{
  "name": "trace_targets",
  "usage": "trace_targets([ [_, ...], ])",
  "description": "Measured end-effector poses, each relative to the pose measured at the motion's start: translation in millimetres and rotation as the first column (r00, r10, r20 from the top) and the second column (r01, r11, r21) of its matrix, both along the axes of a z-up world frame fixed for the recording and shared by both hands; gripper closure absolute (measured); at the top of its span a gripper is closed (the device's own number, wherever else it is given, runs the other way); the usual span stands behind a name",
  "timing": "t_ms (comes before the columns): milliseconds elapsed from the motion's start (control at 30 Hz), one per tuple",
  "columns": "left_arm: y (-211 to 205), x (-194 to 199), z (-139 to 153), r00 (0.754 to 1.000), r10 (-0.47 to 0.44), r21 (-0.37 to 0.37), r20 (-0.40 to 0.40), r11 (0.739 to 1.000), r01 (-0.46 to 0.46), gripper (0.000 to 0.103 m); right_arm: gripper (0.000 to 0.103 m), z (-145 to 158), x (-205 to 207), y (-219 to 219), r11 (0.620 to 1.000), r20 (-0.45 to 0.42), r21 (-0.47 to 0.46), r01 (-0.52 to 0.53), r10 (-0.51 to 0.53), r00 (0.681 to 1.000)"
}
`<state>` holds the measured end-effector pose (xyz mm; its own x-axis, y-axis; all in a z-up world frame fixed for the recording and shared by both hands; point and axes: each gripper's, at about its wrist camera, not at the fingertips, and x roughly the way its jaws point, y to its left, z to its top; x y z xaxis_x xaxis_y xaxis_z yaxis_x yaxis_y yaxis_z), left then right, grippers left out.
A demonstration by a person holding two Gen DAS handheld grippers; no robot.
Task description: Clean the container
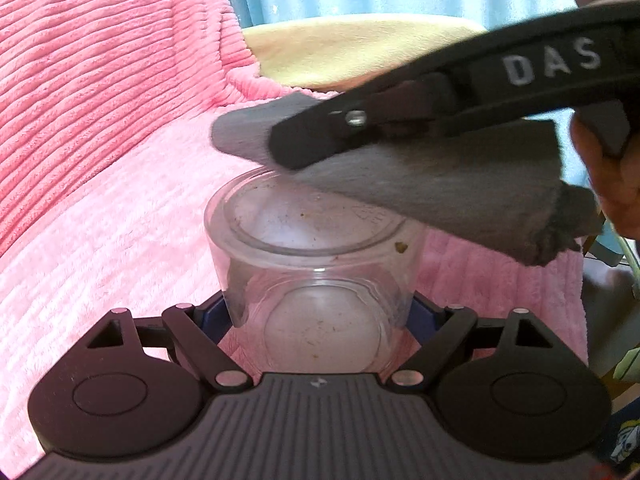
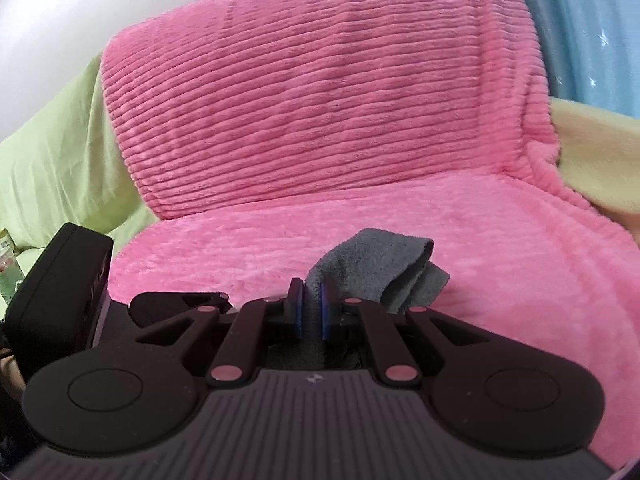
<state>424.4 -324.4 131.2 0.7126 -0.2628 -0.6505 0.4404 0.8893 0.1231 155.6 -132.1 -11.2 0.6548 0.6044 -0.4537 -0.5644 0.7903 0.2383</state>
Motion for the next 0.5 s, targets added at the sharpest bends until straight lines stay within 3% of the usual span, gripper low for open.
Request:
trace_targets([
  [133, -25.2, 7.7, 14.1, 1.000, -0.005, 0.013, 0.009, 1.000, 0.005, 0.016, 0.098, 1.0, -2.5, -13.9, 0.999, -0.027, 0.012, 0.049, -0.049, 0.998],
  [333, -53.2, 21.5, 42.0, 1.000, 0.010, 0.001, 0.001, 1.000, -0.010, 0.017, 0.097, -14.8, 1.4, -32.9, 0.971, 0.039, -0.140, 0.195, -0.191, 0.981],
  [433, -84.1, 32.3, 57.6, 1.000, 0.002, 0.018, 0.008, 1.000, -0.003, 0.017, 0.097, -28.3, 2.5, -25.2, 0.958, 0.072, -0.225, 0.178, -0.165, 0.984],
  [500, -94.5, 32.5, 64.2, 1.000, -0.002, 0.023, 0.008, 1.000, 0.002, 0.017, 0.097, -36.8, 4.2, -13.8, 0.961, 0.030, -0.243, 0.134, -0.131, 0.991],
])
